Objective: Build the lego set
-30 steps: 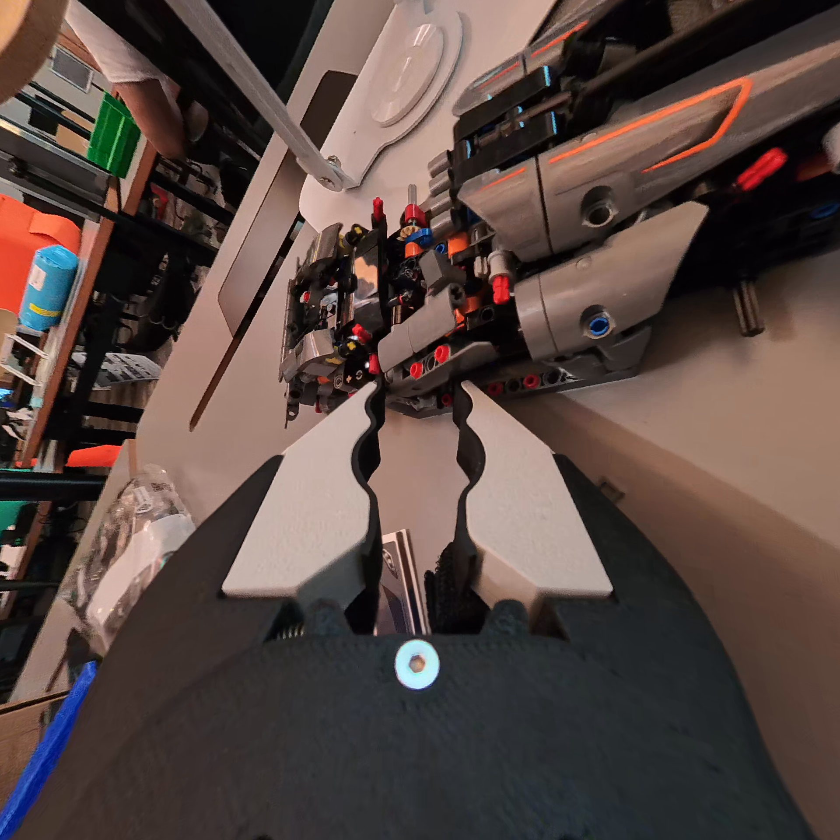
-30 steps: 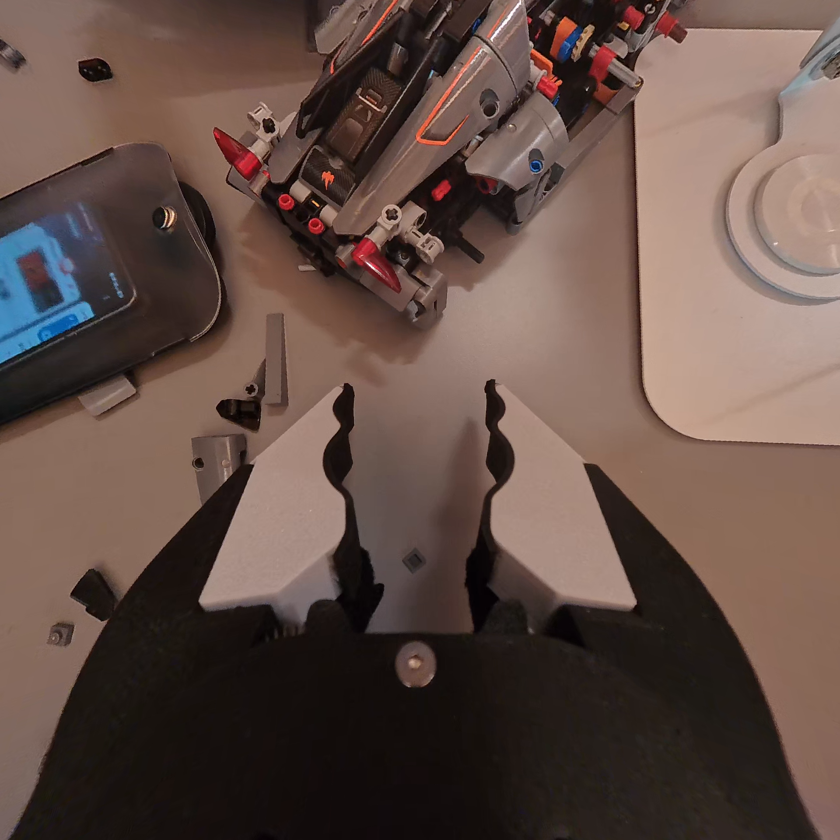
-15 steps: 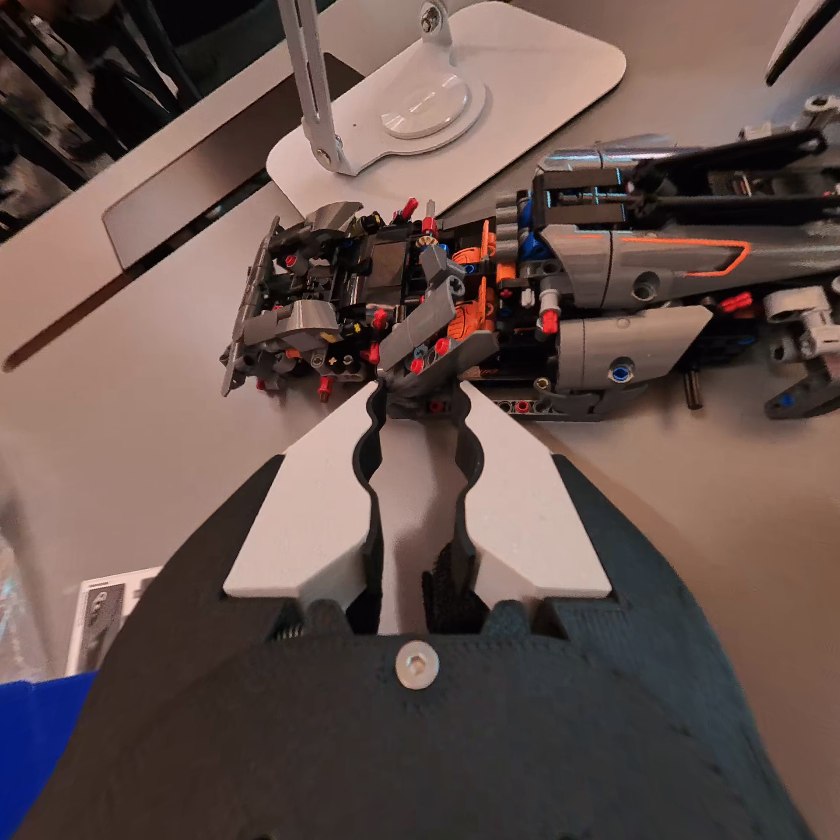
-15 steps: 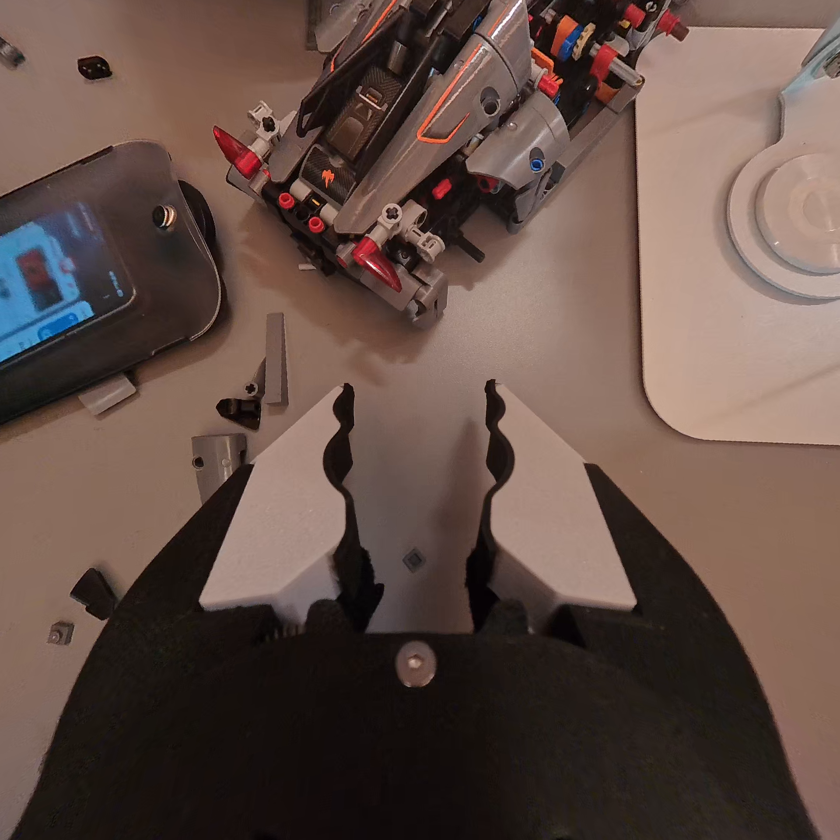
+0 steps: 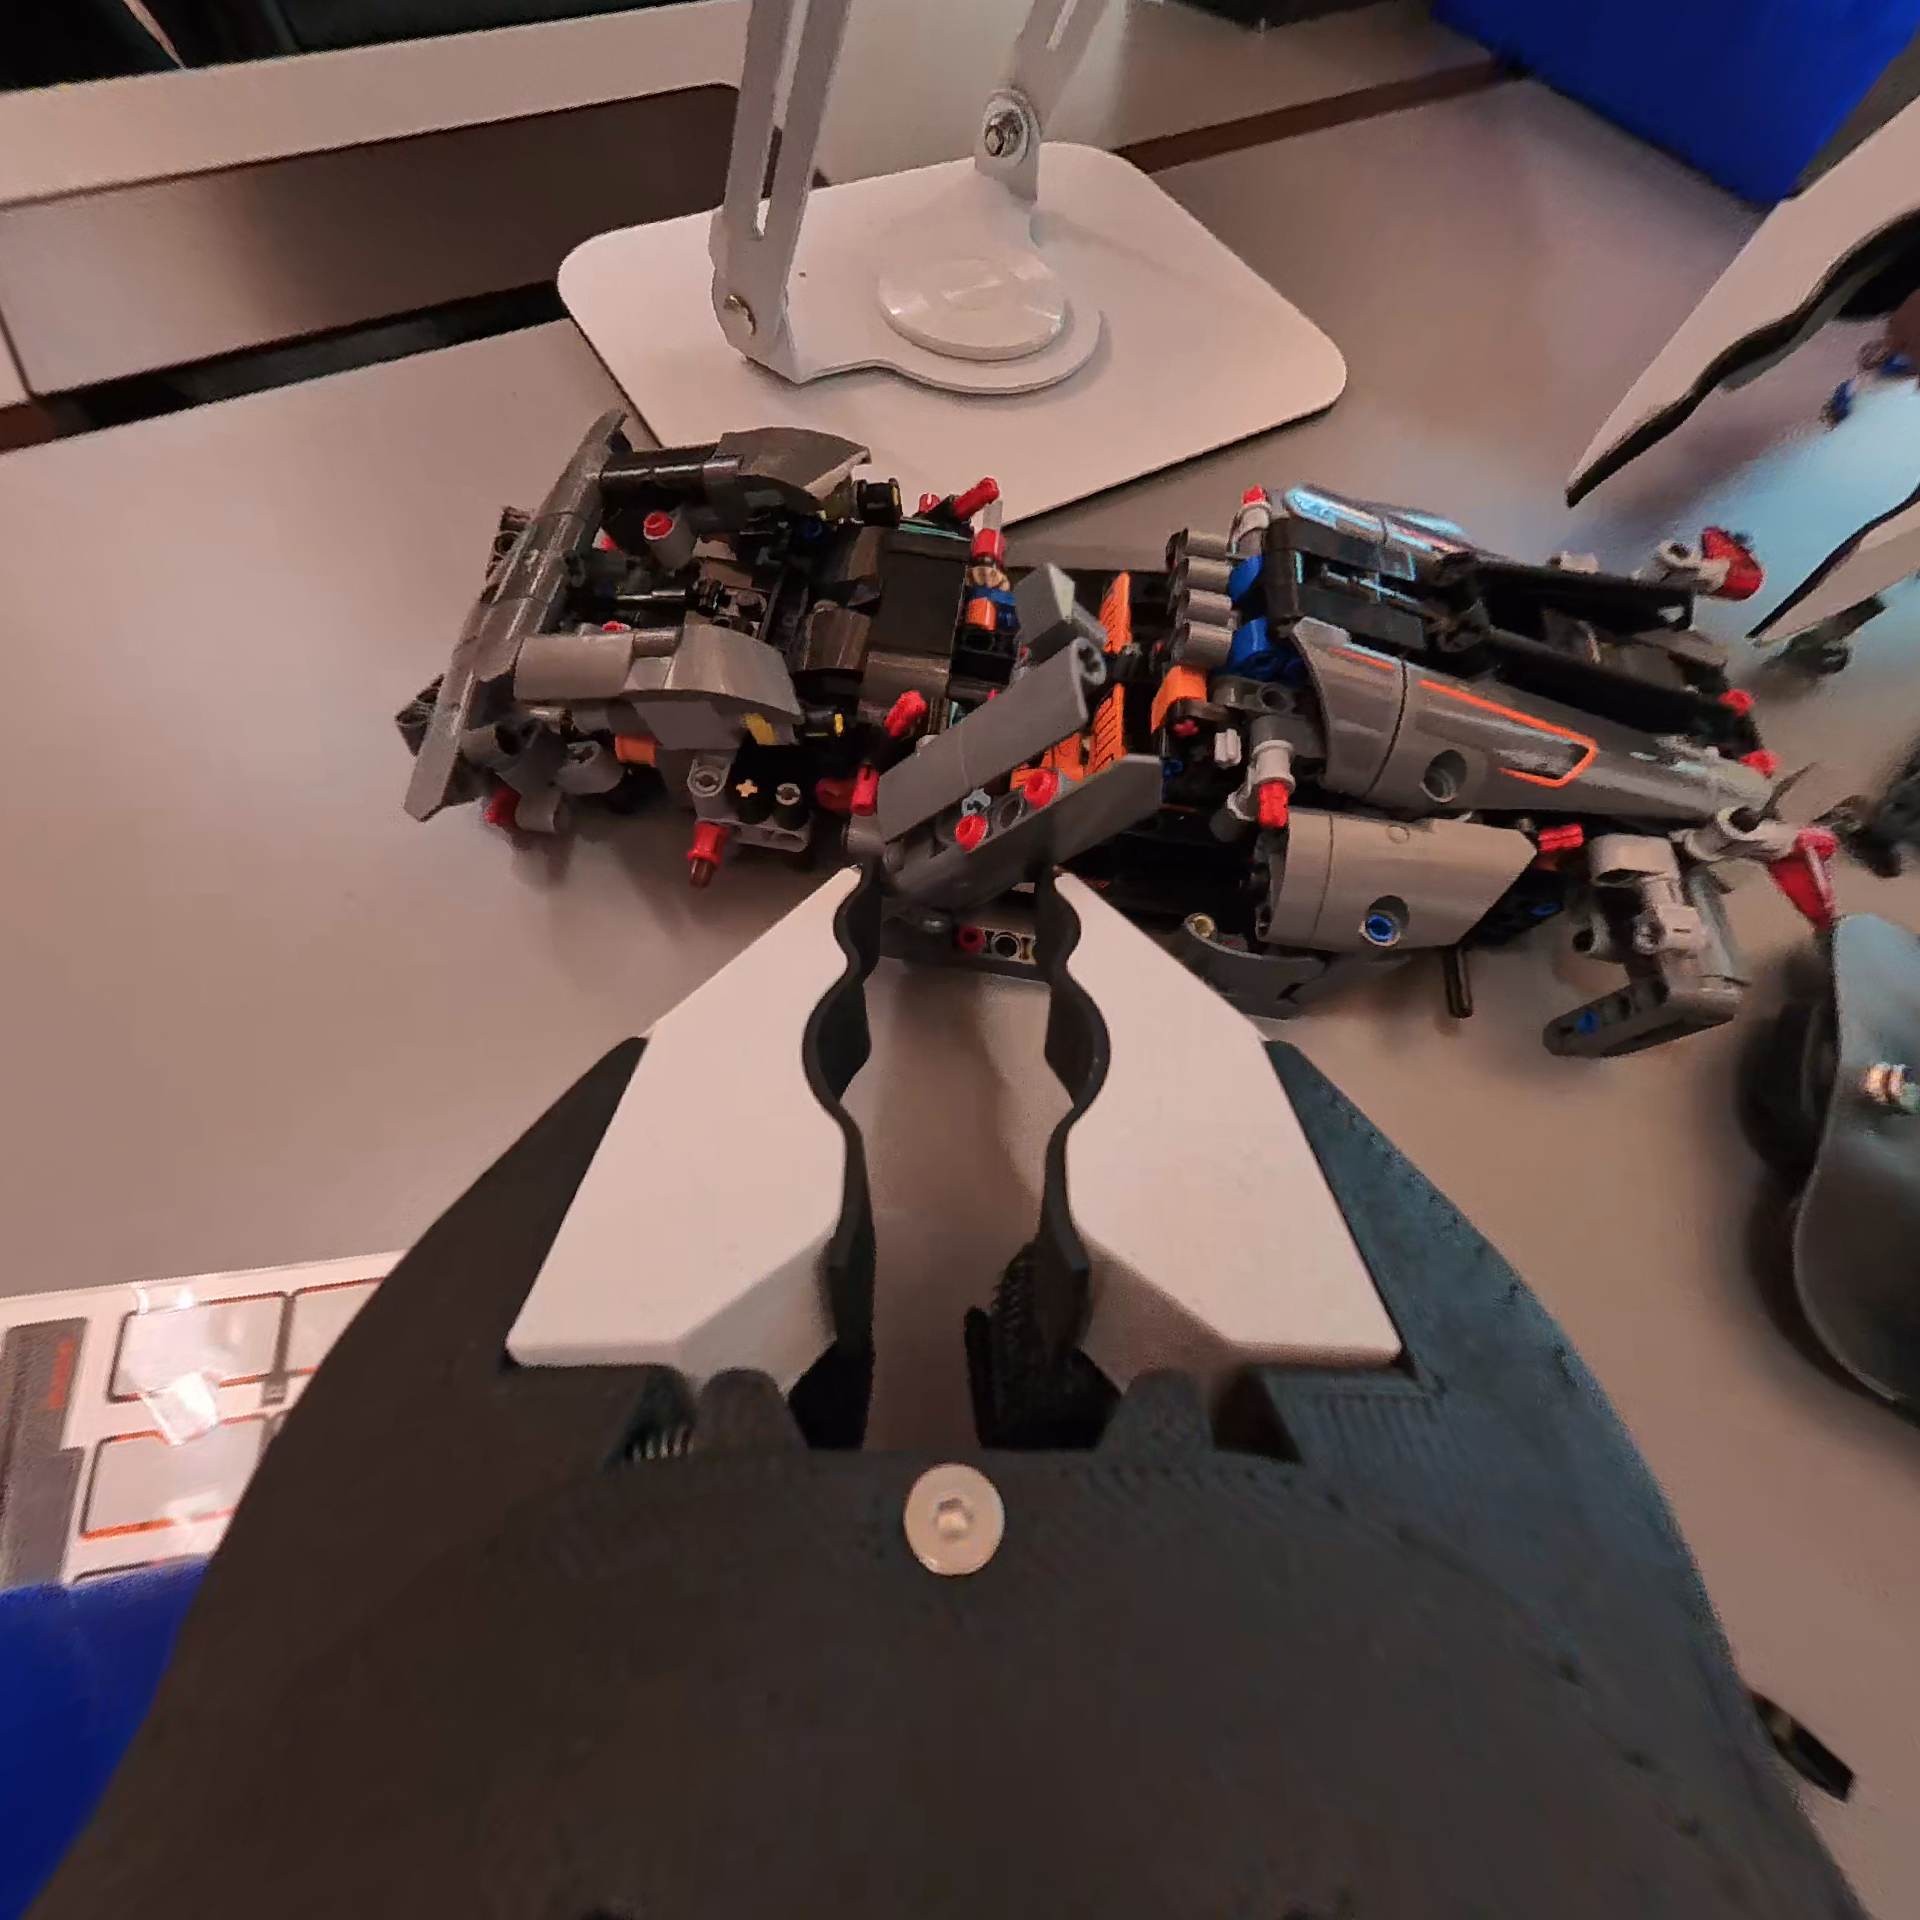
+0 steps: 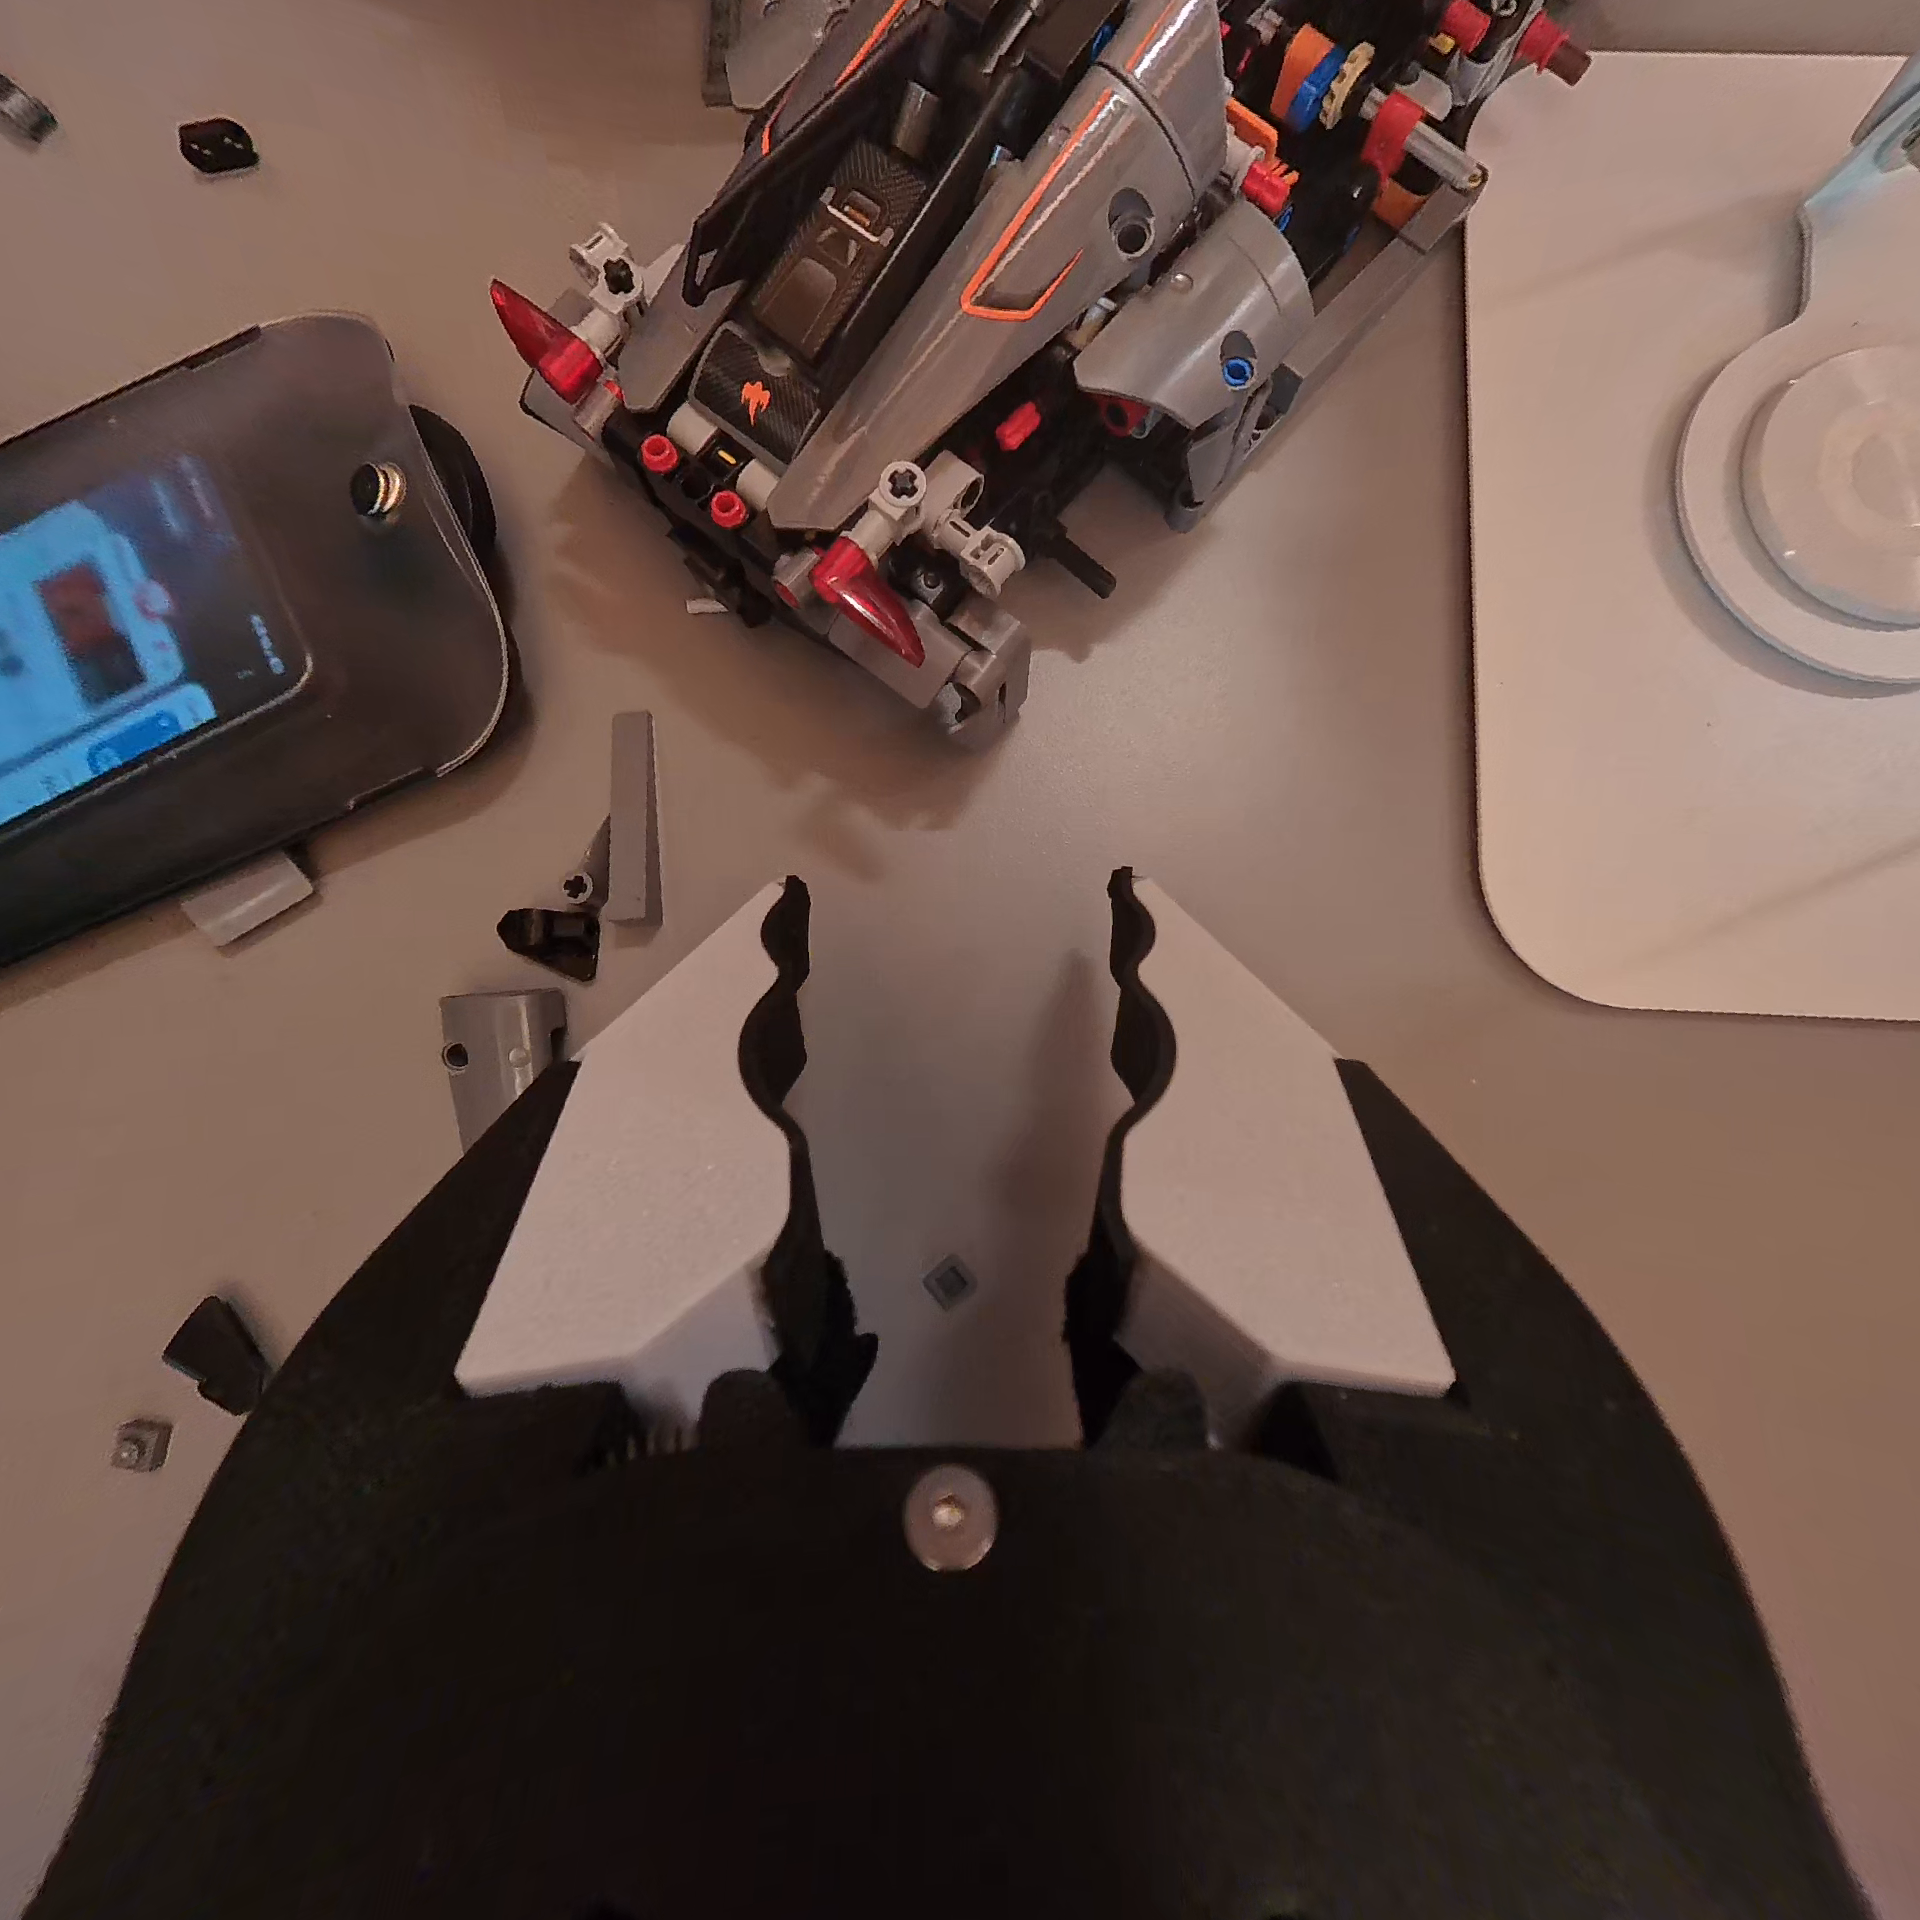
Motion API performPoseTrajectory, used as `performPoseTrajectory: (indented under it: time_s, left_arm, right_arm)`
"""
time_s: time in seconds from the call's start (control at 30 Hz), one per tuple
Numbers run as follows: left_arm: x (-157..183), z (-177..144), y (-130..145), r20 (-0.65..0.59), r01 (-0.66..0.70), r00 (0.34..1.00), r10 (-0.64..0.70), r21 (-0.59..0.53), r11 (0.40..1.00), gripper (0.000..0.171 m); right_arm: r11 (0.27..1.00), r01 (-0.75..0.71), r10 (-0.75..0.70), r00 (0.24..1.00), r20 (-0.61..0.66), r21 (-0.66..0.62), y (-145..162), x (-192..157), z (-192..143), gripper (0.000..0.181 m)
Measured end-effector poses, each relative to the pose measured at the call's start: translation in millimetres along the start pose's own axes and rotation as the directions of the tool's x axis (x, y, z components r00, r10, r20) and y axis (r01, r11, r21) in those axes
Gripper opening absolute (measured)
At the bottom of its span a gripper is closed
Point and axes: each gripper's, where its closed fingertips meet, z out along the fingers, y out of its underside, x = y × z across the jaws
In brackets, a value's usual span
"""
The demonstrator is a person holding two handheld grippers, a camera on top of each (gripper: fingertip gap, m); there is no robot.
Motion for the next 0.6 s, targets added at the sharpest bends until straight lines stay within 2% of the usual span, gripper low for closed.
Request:
performPoseTrajectory:
  time_s: [0.1, 0.33, 0.5, 0.6]
  left_arm:
    - [0, 0, 0, -0.003, -0.002, 1.000, 0.002, 0.000, 1.000, 0.027]
    - [1, -1, 1, 0.063, -0.122, 0.990, 0.123, -0.018, 0.992, 0.028]
    - [6, -12, 0, 0.078, -0.149, 0.986, 0.149, -0.003, 0.989, 0.030]
    - [16, -18, -3, 0.111, -0.232, 0.967, 0.230, 0.002, 0.973, 0.032]
  right_arm:
    - [1.000, 0.000, 0.000, 1.000, 0.000, 0.000, 0, 0, 0, 0.057]
    - [1.000, 0.002, -0.002, 1.000, 0.001, -0.002, 0, -1, 0, 0.057]
    - [1.000, 0.001, -0.001, 1.000, 0.001, 0.001, 0, 0, -1, 0.057]
    - [1.000, 0.002, -0.002, 1.000, 0.002, 0.000, 0, 0, 0, 0.057]
